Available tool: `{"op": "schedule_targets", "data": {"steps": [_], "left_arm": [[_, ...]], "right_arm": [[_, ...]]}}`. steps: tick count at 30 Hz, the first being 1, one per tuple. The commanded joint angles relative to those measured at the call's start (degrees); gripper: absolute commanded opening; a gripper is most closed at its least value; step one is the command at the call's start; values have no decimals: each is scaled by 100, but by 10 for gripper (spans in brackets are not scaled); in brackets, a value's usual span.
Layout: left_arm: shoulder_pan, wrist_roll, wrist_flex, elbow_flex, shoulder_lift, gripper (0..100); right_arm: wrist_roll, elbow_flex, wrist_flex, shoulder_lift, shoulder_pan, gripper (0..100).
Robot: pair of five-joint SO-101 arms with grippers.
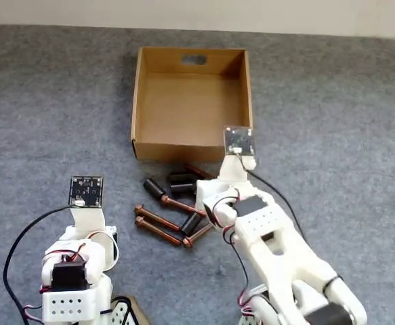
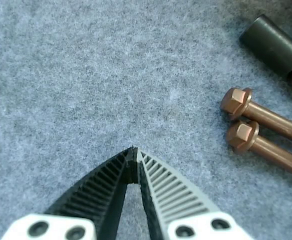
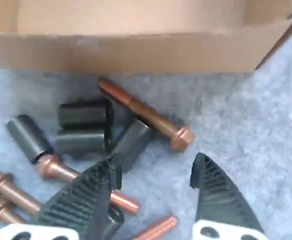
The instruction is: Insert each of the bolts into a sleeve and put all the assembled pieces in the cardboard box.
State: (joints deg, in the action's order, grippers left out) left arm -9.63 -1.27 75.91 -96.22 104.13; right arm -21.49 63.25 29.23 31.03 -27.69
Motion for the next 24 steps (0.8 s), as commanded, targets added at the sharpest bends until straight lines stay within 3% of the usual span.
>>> {"op": "schedule_targets", "data": {"steps": [1, 5, 17, 24], "left_arm": [[57, -44, 18, -101, 4, 8], [57, -44, 18, -101, 4, 8], [57, -44, 18, -101, 4, 8], [57, -44, 18, -101, 4, 8]], "right_arm": [[-79, 66, 22, 321, -295, 234], [-79, 119, -453, 180, -637, 235], [-70, -154, -1235, -1534, -576, 234], [-35, -251, -1235, -1684, -136, 231]]}}
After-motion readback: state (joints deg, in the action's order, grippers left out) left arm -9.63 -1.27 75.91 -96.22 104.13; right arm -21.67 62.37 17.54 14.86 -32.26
